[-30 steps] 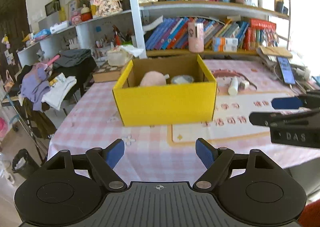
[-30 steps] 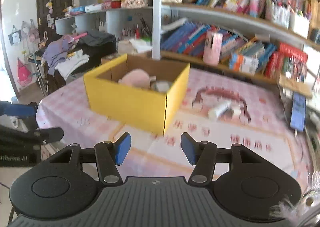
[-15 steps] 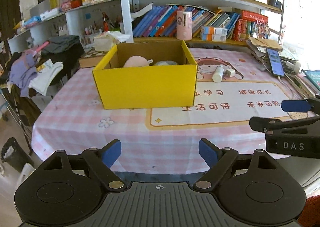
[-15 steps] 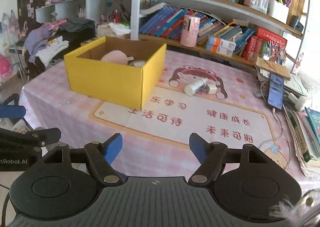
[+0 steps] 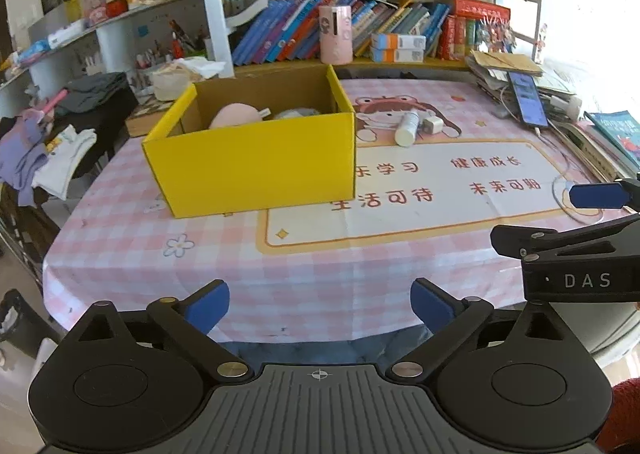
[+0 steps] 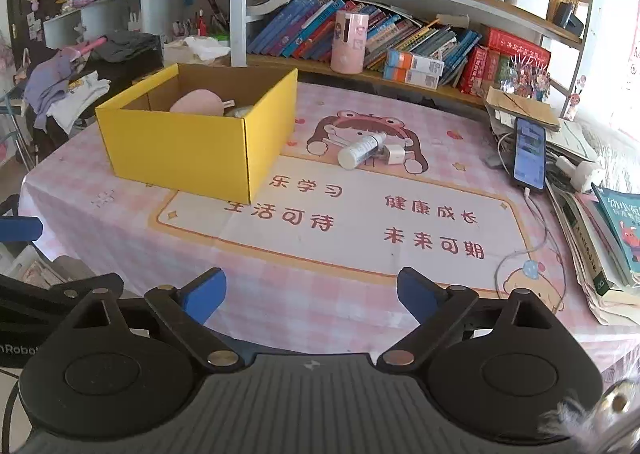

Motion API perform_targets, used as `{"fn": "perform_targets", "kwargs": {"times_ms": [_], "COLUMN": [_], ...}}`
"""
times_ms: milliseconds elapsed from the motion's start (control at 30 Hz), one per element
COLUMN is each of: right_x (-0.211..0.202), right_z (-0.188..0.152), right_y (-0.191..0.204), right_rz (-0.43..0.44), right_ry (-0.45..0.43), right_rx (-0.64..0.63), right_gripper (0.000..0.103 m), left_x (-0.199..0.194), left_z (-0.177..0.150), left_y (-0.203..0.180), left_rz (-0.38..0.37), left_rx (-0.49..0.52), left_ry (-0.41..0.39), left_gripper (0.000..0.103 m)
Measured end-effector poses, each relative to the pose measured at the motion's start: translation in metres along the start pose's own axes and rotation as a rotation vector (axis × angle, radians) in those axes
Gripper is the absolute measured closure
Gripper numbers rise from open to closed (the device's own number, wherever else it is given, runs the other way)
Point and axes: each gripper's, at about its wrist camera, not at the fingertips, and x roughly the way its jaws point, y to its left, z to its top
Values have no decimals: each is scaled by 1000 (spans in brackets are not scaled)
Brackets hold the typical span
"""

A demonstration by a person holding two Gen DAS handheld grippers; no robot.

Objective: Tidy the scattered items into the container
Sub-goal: 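Withdraw both open tools from the box toward the spray bottle and plug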

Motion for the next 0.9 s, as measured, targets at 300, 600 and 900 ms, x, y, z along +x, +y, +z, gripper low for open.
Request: {"fn": "perform_targets", "kwargs": {"times_ms": [300,600,900], "right_x": [9,21,32], "right_z": [2,0,-2], "right_y": [-19,-52,-85], "right_rz": [-17,-74,-129], "right_ry": [22,64,103], "right_rx": [14,63,101], "right_gripper": [9,9,9], "left_x": [15,39,67], "left_z": [9,24,39], "left_y": [-15,-45,-73], "left_rz": [-14,-91,-168], "left_rx": [4,56,90], "left_ry": [27,52,80], "left_gripper": [4,4,4]}}
